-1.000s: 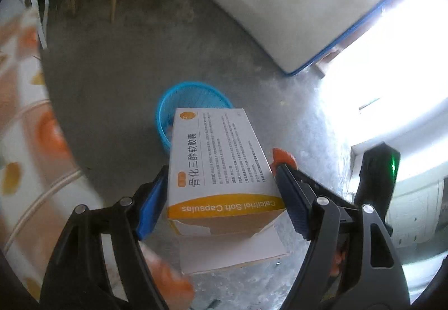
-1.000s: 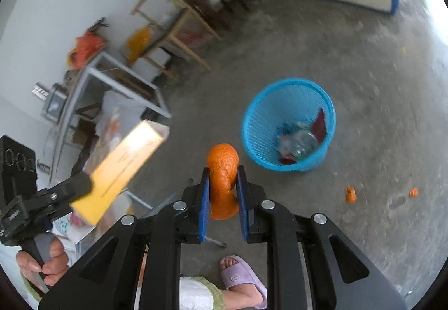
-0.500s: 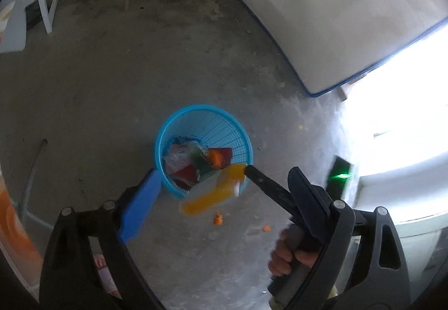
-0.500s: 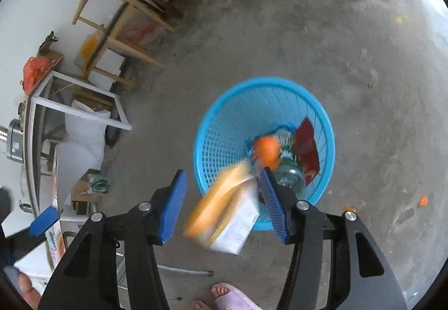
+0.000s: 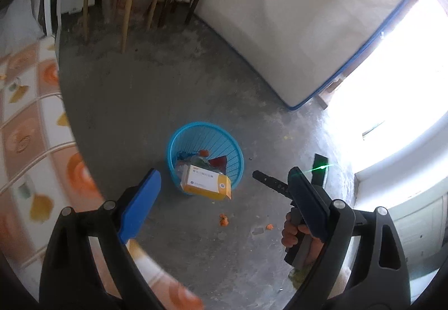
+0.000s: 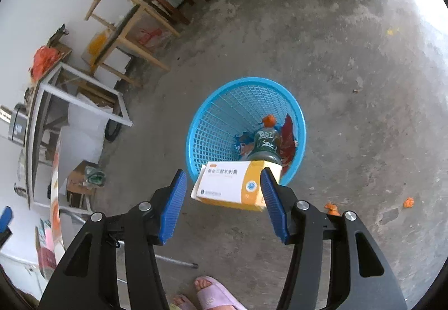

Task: Collect trash
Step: 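Return both grippers to the table, reaching the left toward the blue toothpaste box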

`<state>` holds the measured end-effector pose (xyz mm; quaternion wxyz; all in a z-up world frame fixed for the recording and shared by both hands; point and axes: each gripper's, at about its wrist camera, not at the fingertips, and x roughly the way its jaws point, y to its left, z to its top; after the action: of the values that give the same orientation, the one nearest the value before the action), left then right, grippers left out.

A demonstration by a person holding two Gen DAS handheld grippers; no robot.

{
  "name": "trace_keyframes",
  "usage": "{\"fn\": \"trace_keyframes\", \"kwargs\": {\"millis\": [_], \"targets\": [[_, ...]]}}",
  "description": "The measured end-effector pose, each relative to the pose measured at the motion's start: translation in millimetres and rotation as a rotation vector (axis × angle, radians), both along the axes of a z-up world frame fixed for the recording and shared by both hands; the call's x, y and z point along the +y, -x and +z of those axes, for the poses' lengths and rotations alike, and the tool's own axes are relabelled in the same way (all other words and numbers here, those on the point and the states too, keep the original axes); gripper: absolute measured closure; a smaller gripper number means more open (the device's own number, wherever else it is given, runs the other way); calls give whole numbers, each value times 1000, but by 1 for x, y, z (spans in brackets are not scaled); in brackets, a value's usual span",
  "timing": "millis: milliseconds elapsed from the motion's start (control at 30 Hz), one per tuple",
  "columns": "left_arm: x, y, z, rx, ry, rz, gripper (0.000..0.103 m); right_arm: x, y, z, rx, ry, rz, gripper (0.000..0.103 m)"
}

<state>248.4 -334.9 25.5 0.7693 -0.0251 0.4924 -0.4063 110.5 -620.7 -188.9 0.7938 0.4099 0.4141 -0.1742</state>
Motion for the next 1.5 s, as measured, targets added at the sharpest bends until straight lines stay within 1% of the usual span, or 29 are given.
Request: {"fn": "trace_keyframes", "kwargs": {"millis": [100,233,300,333,400,433,500,533,567,600,633,733,833,900,967,1167,1300,1333,1367,1400,1467,1500], "targets": [[24,20,15,-48,15,-14,15,9,7,-4,-11,-54,28,49],[68,50,31,-129,11,-30,15,19,8,-30,12,-149,36,50],[97,66,35,-175,9,-20,15,30,1,-52,76,-183,66,56],[117,74,37,-200,1,-4,15,36,-6,-68,117,-212,89,60],[151,85,36,-224,-13,36,15,43,-18,-92,179,-246,112,65],[164,88,36,-228,-22,59,15,45,-28,-108,231,-254,119,69],[202,95,36,-236,-48,129,15,47,-41,-127,292,-240,122,74],[214,99,36,-236,-54,152,15,45,-52,-135,324,-217,118,76],[233,102,34,-233,-61,194,15,45,-58,-137,339,-198,112,79],[243,103,35,-230,-64,220,15,43,-67,-136,354,-163,99,79],[258,104,34,-224,-68,263,15,39,-76,-128,347,-117,88,80],[291,104,31,-199,-63,352,15,28,-97,-100,289,-6,58,80],[312,101,25,-174,-55,402,15,20,-109,-87,268,43,38,80],[321,96,19,-149,-47,433,15,18,-113,-85,275,40,24,80],[321,92,16,-138,-34,438,15,19,-109,-85,275,29,17,80],[318,90,13,-155,-40,405,15,27,-79,-83,282,14,9,80],[322,93,10,-154,-49,399,15,41,-56,-58,240,6,34,78],[323,94,9,-151,-52,402,15,46,-51,-47,221,5,52,75],[326,94,7,-145,-59,406,15,53,-46,-35,201,8,69,68],[328,95,6,-140,-66,411,15,59,-42,-23,179,13,87,65],[334,98,2,-132,-76,424,15,74,-36,7,123,29,135,55],[337,99,1,-128,-78,430,15,82,-33,21,98,38,158,53]]}}
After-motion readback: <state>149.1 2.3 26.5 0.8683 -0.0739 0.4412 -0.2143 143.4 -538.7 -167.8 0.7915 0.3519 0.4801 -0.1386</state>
